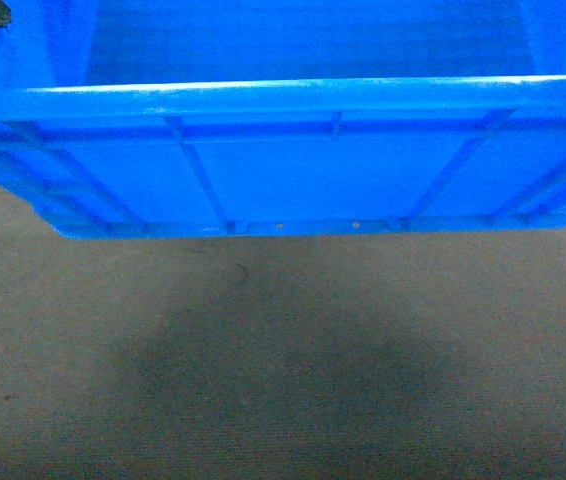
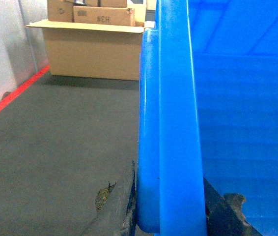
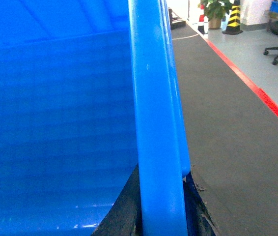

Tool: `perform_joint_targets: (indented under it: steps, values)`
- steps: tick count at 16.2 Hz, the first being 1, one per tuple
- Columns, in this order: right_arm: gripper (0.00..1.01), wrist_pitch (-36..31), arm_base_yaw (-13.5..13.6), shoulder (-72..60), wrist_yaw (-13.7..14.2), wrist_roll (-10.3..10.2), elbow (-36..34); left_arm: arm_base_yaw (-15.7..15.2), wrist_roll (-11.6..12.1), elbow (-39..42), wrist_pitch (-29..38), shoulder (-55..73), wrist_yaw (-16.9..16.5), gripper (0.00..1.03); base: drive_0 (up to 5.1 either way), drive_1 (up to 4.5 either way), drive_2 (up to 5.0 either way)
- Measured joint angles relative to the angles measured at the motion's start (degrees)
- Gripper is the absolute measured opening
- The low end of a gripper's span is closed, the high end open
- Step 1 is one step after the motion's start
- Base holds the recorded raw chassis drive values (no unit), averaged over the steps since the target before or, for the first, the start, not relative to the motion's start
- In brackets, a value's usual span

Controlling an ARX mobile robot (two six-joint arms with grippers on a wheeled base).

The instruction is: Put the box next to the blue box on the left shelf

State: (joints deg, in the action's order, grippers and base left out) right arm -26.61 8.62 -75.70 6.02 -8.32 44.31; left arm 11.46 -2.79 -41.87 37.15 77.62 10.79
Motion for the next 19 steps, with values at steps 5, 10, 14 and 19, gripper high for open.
perform_joint_targets:
  steps: [5, 10, 14, 19]
  values:
    - [0.15, -0.02, -0.02, 0.00, 0.17, 0.00, 0.00, 0.02, -0.02, 0.00, 0.15, 0.00, -0.02, 0.20, -1.7, -1.67, -1.7]
    - [0.15, -0.02, -0.02, 0.00, 0.17, 0.00, 0.00, 0.02, -0.02, 0.00, 0.17, 0.00, -0.02, 0.20, -1.6, -1.63, -1.6]
    - [0.15, -0.02, -0.02, 0.00, 0.17, 0.00, 0.00, 0.02, 0.00, 0.00, 0.15, 0.00, -0.02, 0.20, -1.5, -1.51, -1.5]
    - [0.15, -0.02, -0.02, 0.00, 0.20, 0.00, 0.00, 0.02, -0.04, 0.00, 0.15, 0.00, -0.02, 0.20, -1.6, -1.58, -1.6]
